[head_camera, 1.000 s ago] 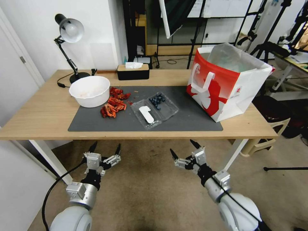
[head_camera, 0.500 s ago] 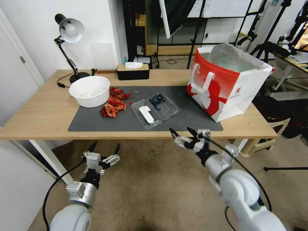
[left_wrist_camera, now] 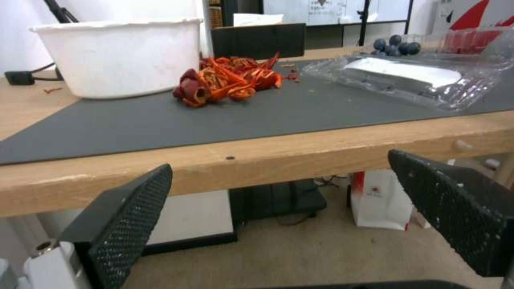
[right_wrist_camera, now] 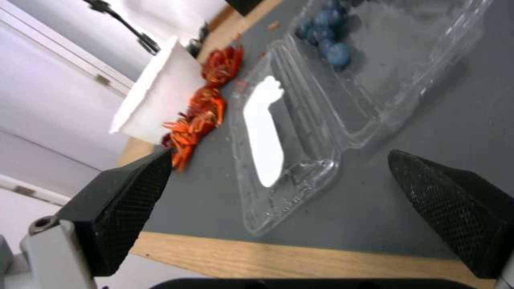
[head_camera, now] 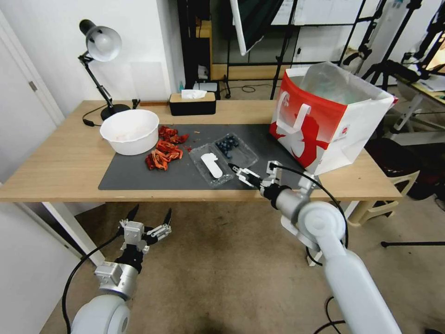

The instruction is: Close the takeout container lid, then place the container into the takeout bag.

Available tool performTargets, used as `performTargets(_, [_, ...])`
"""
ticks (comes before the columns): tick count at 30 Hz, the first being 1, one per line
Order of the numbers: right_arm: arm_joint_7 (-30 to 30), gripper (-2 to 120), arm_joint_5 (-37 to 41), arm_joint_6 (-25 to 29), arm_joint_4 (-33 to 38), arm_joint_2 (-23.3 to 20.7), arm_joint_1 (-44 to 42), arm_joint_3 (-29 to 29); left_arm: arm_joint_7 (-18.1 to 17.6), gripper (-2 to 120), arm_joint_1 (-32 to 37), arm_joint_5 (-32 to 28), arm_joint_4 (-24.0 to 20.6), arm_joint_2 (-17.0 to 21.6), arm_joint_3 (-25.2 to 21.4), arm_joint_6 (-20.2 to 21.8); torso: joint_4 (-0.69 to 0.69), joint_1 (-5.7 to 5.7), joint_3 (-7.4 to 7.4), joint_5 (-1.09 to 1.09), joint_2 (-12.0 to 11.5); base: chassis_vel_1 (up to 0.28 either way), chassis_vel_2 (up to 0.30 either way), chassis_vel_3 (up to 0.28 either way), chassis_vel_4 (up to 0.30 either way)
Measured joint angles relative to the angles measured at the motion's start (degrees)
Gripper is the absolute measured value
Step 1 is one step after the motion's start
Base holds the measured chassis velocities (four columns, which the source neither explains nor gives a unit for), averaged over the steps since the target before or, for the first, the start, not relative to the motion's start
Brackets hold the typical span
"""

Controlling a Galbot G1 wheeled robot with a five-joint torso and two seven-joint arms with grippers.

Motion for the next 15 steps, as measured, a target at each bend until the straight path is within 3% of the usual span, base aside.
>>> performTargets(15, [4.3, 100, 0.2, -3.8, -3.6, 0.7, 5.3, -4.0, -0.1, 100, -0.7, 0.0, 1.0, -0.1, 0.1, -0.5, 0.0, -0.01, -0.01, 0.01, 0.0, 0.0, 0.0, 0.0, 0.0])
